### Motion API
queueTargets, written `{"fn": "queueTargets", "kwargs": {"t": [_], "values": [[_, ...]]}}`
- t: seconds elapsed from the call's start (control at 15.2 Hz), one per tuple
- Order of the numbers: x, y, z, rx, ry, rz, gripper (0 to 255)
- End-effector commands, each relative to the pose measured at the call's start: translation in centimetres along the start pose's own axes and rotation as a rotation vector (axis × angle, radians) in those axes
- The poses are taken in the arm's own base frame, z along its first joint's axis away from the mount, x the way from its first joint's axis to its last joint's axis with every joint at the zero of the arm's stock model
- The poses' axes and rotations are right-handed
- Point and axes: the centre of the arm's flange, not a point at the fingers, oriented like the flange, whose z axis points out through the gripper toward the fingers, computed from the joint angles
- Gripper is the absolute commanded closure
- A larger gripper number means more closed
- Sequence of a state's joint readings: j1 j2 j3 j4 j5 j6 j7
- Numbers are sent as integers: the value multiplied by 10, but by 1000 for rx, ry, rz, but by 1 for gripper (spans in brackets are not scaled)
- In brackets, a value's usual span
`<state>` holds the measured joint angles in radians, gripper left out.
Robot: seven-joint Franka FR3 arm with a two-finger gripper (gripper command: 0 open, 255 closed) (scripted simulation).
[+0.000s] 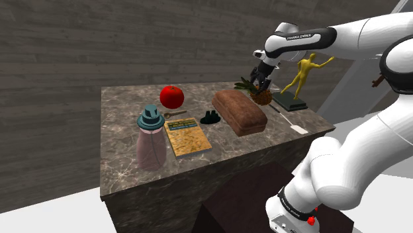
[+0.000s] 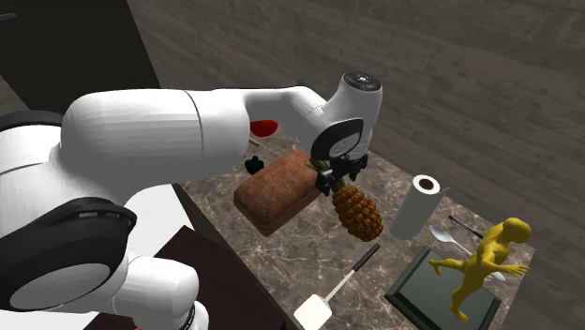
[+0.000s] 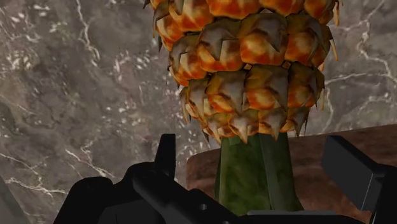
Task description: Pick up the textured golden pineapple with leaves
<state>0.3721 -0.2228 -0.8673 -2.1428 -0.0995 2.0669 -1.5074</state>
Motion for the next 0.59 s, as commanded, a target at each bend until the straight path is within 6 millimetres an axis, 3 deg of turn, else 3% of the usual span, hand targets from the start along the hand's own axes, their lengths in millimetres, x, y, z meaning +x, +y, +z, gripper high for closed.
{"fn": "queueTargets", "kwargs": {"t": [0.0,0.07,0.13,0.53], "values": [[-1,0,8,-1,0,0,0],[-1,0,8,-1,0,0,0],[-1,0,8,-1,0,0,255],[-1,0,8,-1,0,0,255]]}}
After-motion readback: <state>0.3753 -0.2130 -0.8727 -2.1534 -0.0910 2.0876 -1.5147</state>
